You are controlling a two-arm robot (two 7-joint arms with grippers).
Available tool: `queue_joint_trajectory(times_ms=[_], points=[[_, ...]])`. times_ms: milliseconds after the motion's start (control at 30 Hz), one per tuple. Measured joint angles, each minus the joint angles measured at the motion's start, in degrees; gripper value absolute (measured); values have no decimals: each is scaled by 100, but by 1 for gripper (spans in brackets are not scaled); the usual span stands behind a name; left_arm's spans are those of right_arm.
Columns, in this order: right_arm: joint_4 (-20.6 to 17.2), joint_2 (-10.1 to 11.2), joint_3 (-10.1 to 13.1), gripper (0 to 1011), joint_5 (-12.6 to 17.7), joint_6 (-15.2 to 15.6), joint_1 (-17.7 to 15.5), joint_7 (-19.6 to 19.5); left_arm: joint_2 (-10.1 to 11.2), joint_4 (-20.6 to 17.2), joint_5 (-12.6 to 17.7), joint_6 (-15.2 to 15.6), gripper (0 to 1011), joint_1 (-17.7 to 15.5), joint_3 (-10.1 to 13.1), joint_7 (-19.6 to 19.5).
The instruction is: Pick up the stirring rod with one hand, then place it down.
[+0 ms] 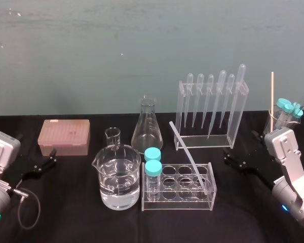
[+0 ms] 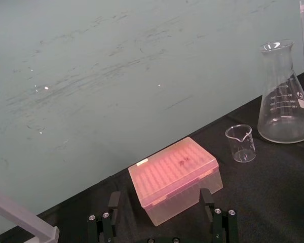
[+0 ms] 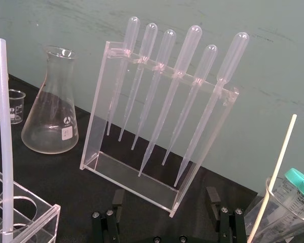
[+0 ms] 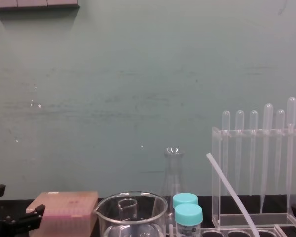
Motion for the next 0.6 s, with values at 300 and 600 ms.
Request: queue_joint_trajectory(times_ms=[300,600], points=[[0,0,0,1003,0,0,0,0,0,0,0,0,1000,0,0,0],[0,0,0,1003,0,0,0,0,0,0,0,0,1000,0,0,0]])
